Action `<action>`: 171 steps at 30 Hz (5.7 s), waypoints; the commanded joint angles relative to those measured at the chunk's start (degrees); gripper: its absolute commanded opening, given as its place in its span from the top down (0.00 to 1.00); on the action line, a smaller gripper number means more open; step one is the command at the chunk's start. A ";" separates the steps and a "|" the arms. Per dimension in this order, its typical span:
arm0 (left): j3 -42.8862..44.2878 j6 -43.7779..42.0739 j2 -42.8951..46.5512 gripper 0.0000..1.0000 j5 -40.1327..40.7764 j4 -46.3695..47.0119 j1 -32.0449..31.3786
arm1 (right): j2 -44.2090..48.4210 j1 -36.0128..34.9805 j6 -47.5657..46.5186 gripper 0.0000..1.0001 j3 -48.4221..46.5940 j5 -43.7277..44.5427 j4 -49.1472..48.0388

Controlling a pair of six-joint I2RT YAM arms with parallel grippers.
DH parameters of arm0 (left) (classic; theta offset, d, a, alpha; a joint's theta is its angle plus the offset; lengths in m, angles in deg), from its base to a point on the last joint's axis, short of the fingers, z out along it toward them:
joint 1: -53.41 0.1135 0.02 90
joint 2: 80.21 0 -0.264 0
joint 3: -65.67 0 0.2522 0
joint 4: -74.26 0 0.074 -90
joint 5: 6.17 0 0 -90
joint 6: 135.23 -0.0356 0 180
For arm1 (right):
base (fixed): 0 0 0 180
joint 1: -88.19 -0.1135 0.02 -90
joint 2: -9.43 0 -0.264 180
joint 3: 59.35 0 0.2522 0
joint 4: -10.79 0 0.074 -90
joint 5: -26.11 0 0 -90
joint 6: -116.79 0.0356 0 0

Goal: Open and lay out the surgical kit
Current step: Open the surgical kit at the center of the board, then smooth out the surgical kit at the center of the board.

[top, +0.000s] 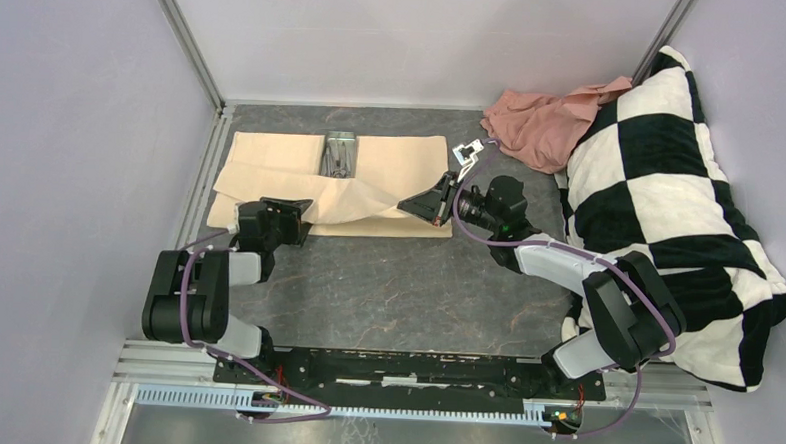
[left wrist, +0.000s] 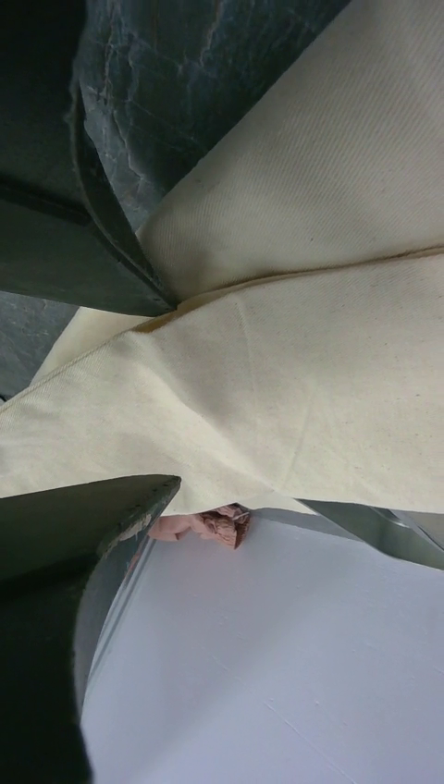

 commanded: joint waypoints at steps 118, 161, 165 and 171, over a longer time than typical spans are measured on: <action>33.88 -54.73 43.01 0.06 13.50 -78.41 -0.85 | 2.49 -47.13 -32.07 0.31 6.43 53.30 65.20; 36.35 -39.18 14.42 0.03 8.12 -47.28 -0.81 | -3.45 -26.98 -35.00 0.13 -16.14 57.13 41.86; 38.95 -38.14 7.58 0.02 19.10 -43.90 -0.72 | -12.11 -20.13 -34.66 0.10 -24.28 60.89 38.70; 42.60 -37.92 -3.27 0.00 29.06 -38.83 -0.37 | -26.02 -13.43 -35.97 0.09 -40.82 61.51 42.98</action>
